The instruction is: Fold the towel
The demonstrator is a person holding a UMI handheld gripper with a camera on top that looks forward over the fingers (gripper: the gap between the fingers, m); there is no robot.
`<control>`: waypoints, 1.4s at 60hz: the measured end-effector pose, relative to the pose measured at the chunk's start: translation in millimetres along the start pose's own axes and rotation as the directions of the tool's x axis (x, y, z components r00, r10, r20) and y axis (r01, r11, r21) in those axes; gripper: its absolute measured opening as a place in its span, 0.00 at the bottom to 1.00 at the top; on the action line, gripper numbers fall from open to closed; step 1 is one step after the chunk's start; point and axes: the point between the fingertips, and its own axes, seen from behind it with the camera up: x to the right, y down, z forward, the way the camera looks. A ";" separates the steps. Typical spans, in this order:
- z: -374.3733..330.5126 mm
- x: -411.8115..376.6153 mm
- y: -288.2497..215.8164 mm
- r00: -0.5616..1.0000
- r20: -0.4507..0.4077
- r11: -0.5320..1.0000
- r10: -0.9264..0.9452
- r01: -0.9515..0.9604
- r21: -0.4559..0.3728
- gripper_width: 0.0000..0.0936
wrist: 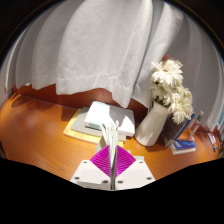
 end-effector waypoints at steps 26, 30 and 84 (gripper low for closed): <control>7.5 122.5 121.0 0.994 0.082 0.991 0.078 -0.069 -0.113 0.54; -4.5 129.2 114.4 0.992 0.081 0.991 0.100 -0.093 -0.093 0.60; -290.9 207.5 114.6 0.975 -0.032 0.961 0.222 -0.213 0.174 0.76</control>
